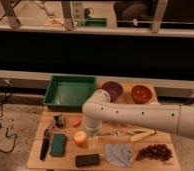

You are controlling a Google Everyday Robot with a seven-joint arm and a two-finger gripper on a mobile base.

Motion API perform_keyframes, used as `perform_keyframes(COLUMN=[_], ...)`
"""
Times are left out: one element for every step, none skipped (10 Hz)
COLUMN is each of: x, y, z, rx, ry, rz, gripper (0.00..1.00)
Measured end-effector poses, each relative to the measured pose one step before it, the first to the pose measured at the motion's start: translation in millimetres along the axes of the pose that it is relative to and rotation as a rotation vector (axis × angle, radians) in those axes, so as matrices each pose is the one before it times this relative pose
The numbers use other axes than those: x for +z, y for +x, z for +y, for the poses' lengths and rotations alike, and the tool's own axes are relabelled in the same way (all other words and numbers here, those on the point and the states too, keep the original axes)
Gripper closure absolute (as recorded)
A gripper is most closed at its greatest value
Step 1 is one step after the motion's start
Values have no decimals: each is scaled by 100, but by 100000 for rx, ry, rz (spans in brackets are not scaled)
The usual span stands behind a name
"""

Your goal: Place apple in red bowl

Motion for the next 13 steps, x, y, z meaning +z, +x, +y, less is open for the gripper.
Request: perform_keyframes(x=[2, 0, -2, 0, 1, 0, 1, -1, 2, 255, 824, 835, 366], y=[-2, 1, -1, 0, -6, -1, -3, 0, -3, -176, -574, -581, -263], z=[4, 0, -5, 3, -3, 0, -2, 0, 1, 2, -29, -79, -84], rx=[4, 0, -1, -1, -7, -4, -5, -5, -3, -359, -1391, -1222, -449], ry=[-11, 0, 10, -6, 1, -3, 5, -1, -5, -636, -1422, -1170, -325], rz=[-2, 5, -4, 6, -5, 5, -6, 6, -8, -274, -418, -259, -226], gripper=[20, 20, 20, 20, 20, 20, 20, 20, 20, 20, 20, 20, 20])
